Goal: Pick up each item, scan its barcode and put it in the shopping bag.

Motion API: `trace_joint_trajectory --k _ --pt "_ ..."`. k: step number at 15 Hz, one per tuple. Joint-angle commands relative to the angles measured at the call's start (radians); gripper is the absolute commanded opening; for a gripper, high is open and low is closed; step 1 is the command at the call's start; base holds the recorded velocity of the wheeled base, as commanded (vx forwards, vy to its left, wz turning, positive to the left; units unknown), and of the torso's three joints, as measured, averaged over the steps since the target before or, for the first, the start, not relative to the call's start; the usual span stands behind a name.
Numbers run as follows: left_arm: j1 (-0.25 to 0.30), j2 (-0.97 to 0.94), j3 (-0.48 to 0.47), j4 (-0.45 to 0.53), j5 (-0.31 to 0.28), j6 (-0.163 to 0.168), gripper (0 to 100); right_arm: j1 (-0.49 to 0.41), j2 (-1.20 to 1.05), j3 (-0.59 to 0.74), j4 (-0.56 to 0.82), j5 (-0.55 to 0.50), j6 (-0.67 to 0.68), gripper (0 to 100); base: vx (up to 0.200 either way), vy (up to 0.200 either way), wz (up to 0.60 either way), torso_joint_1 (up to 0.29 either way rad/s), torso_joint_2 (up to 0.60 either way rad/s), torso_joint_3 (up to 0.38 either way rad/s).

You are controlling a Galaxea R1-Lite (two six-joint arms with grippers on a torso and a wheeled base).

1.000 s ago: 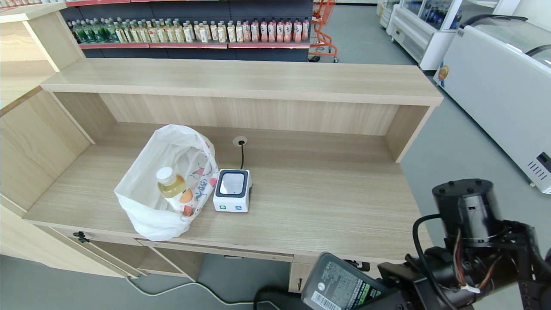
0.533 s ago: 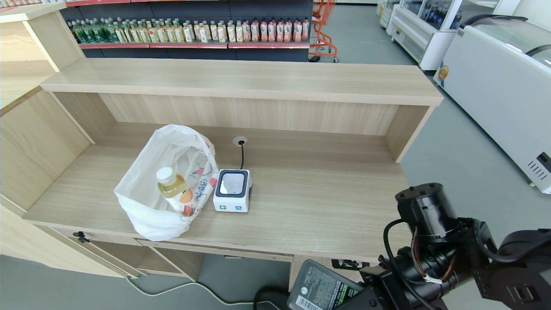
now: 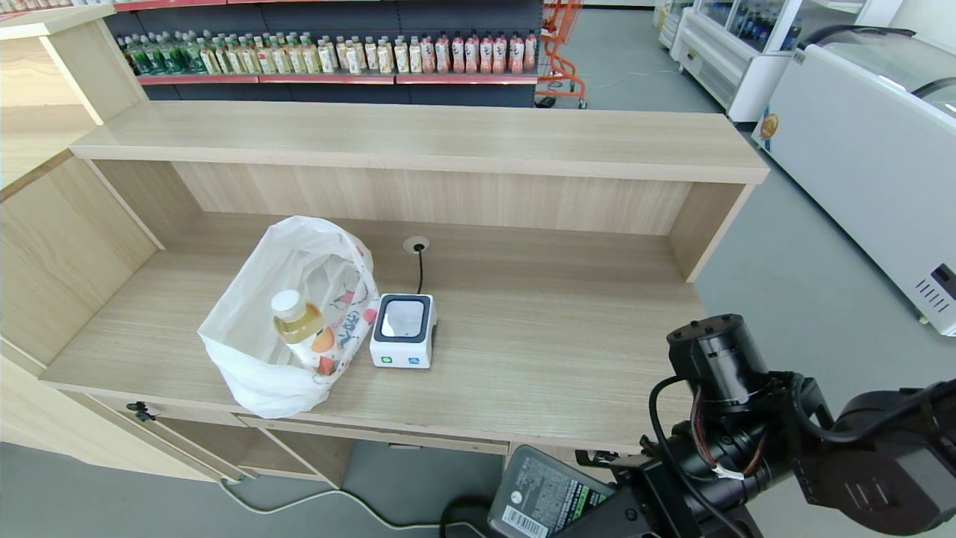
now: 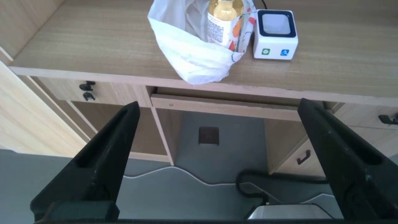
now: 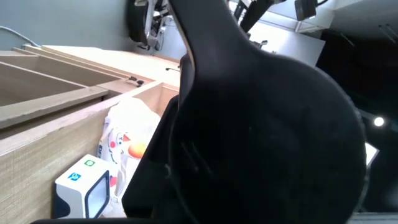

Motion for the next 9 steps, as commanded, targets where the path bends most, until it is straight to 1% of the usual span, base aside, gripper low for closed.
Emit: trace_joint_trajectory --k 1,9 --pt "0.0 0.0 0.0 0.0 0.0 0.001 100 0.001 0.014 -0.016 0.0 0.001 -0.05 0 0.0 0.0 0.0 0.0 0.0 0.0" --pt "0.0 0.0 0.0 0.0 0.0 0.001 100 0.001 0.019 -0.016 0.0 0.002 -0.052 0 0.0 0.0 0.0 0.0 0.0 0.0"
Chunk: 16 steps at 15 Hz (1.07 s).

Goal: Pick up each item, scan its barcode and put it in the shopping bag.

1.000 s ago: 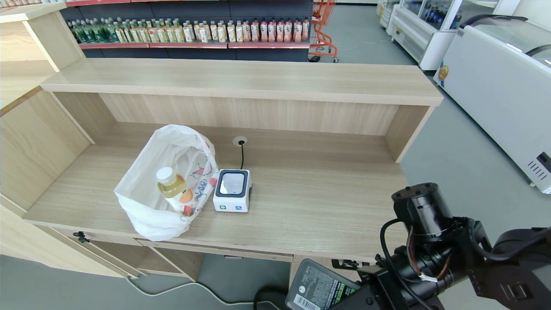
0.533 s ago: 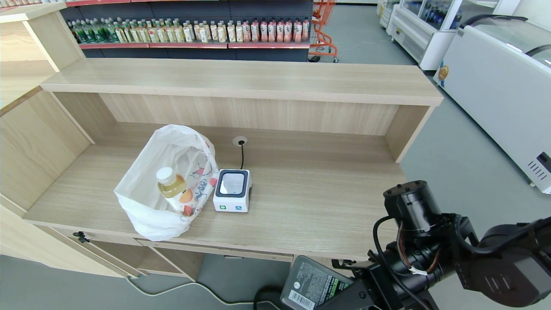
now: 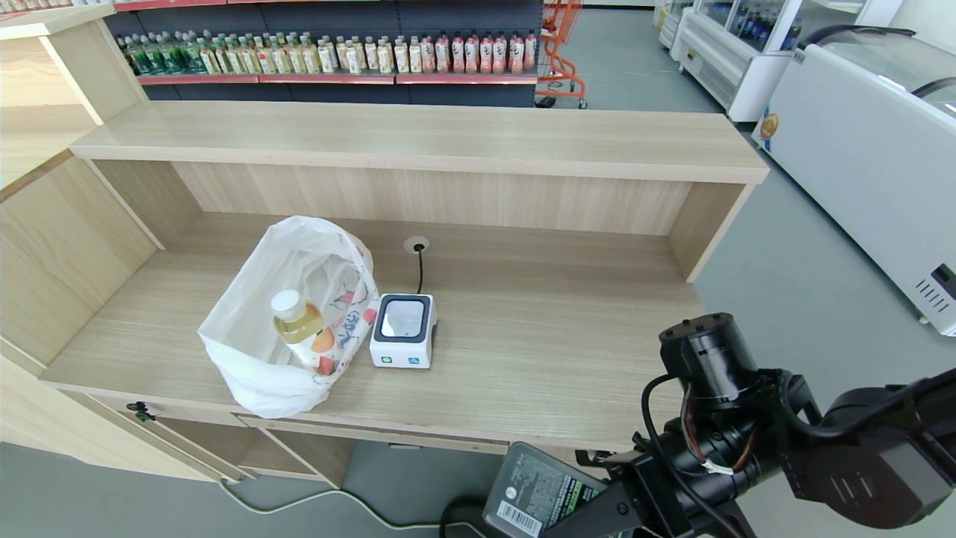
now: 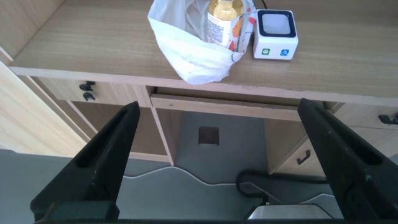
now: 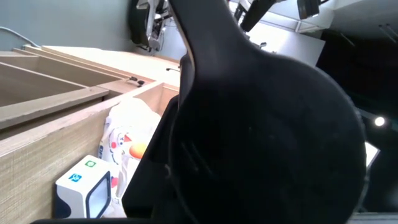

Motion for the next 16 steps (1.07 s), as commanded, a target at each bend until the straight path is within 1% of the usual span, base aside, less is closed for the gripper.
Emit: trace_joint_trajectory --k 1,12,13,16 --pt "0.0 0.0 0.0 0.0 0.0 -0.001 100 0.0 -0.007 0.003 0.0 0.0 -0.052 0 0.0 0.0 0.0 0.0 0.0 0.0" --pt "0.0 0.0 0.0 0.0 0.0 -0.001 100 0.006 -0.034 0.008 0.003 -0.003 -0.05 0 0.0 0.0 0.0 0.0 0.0 0.0" --pt "0.0 0.0 0.0 0.0 0.0 -0.001 100 0.018 -0.048 -0.003 0.003 -0.003 -0.038 0 0.0 0.0 0.0 0.0 0.0 0.0" --pt "0.0 0.0 0.0 0.0 0.0 -0.001 100 0.044 -0.151 -0.117 -0.002 -0.009 0.103 0 0.0 0.0 0.0 0.0 0.0 0.0"
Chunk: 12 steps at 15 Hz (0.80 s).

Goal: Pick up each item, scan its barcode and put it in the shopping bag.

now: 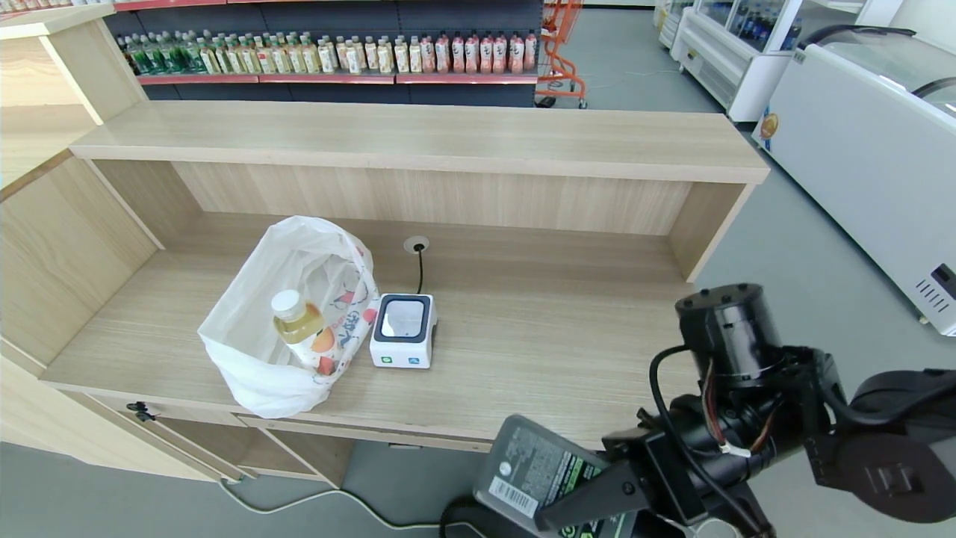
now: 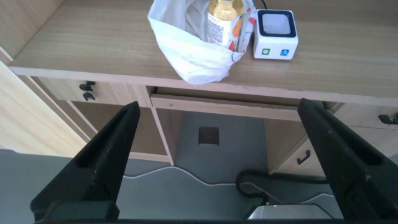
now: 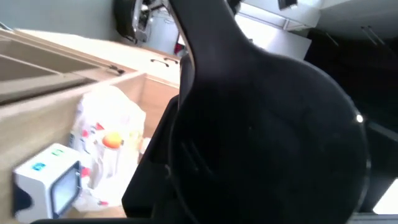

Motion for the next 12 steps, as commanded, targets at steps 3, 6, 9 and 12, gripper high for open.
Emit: trace_joint_trajectory --k 3,6,9,12 --pt "0.0 0.0 0.0 0.0 0.0 -0.001 100 -0.071 -0.207 -0.089 0.018 -0.209 0.39 0 0.0 0.0 0.0 0.0 0.0 0.0" --pt "0.0 0.0 0.0 0.0 0.0 -0.001 100 -0.219 -0.399 -0.035 0.171 -0.302 0.747 0 0.0 0.0 0.0 0.0 0.0 0.0" --pt "-0.001 0.0 0.0 0.0 0.0 -0.001 100 -0.251 -0.497 -0.113 0.421 -0.276 1.393 0 0.0 0.0 0.0 0.0 0.0 0.0" --pt "0.0 0.0 0.0 0.0 0.0 -0.001 100 -0.295 -0.545 -0.104 0.343 -0.334 2.27 0 0.0 0.0 0.0 0.0 0.0 0.0"
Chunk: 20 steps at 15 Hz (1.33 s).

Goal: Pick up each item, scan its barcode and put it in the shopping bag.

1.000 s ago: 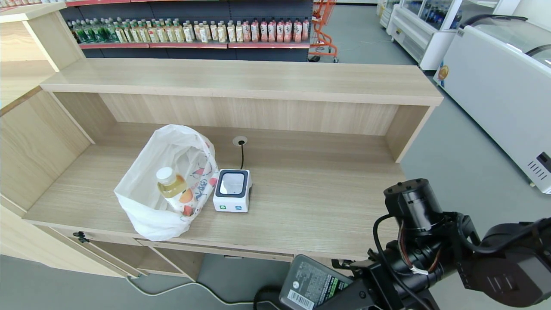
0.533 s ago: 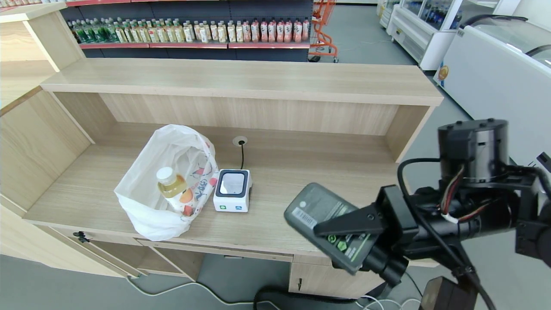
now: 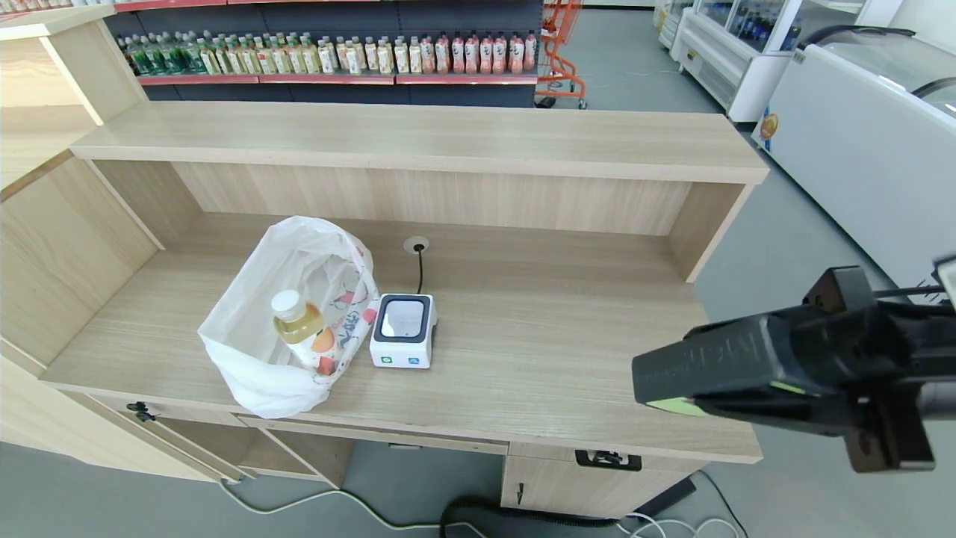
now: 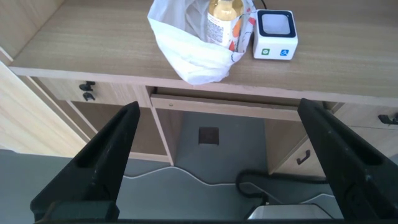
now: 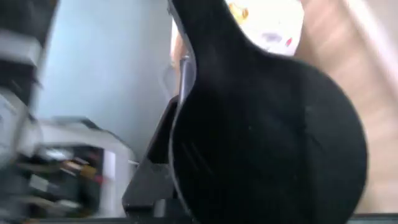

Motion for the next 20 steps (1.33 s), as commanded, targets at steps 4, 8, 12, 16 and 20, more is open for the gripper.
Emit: trace_joint_trajectory --k 4,8,12,16,20 --pt "0.001 0.0 0.0 0.0 0.0 -0.001 100 -0.099 -0.032 0.038 -0.212 -0.301 1.123 0 0.0 0.0 0.0 0.0 0.0 0.0" --pt "0.001 0.0 0.0 0.0 0.0 0.001 100 -0.119 0.042 0.074 -0.22 -0.44 1.358 0 0.0 0.0 0.0 0.0 0.0 0.0" --pt "0.001 0.0 0.0 0.0 0.0 -0.001 100 -0.119 0.036 0.083 -0.237 -0.439 1.364 0 0.0 0.0 0.0 0.0 0.0 0.0" --pt "0.001 0.0 0.0 0.0 0.0 0.001 100 -0.113 0.026 0.089 -0.244 -0.434 1.364 0 0.0 0.0 0.0 0.0 0.0 0.0" --pt "0.001 0.0 0.0 0.0 0.0 0.001 100 -0.085 0.037 0.083 -0.246 -0.434 1.365 0 0.0 0.1 0.0 0.002 0.0 0.0"
